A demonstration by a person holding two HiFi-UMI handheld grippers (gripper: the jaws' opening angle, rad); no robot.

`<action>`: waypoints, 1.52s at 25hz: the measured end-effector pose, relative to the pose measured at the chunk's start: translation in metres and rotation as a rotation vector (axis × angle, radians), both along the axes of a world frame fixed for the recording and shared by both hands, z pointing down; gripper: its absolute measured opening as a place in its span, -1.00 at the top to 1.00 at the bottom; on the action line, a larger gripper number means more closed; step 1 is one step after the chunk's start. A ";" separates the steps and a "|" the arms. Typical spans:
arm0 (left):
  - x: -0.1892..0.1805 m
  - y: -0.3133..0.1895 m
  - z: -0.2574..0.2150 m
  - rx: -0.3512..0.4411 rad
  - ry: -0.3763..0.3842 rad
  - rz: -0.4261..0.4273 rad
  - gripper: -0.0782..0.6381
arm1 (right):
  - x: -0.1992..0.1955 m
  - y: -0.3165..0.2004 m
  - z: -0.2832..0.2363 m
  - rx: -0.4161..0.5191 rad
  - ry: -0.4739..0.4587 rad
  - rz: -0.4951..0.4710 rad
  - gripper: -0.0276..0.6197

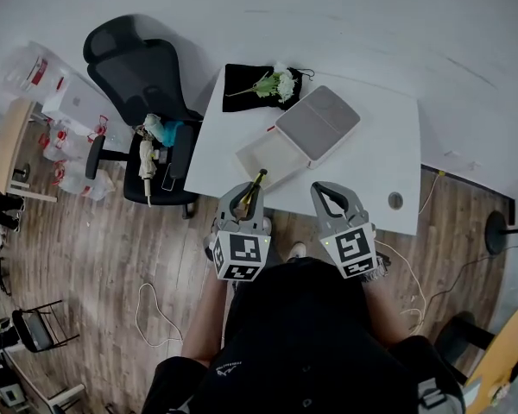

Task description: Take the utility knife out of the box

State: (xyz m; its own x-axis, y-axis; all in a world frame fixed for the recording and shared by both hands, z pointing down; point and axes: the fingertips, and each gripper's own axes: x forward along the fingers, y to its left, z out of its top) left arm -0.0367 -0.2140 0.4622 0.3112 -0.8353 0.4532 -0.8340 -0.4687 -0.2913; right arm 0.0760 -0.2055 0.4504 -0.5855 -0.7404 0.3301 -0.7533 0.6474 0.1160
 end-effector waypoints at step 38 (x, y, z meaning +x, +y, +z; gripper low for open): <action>-0.003 -0.035 -0.194 0.421 0.007 0.015 0.65 | -0.006 -0.040 -0.218 0.570 0.056 -0.076 0.90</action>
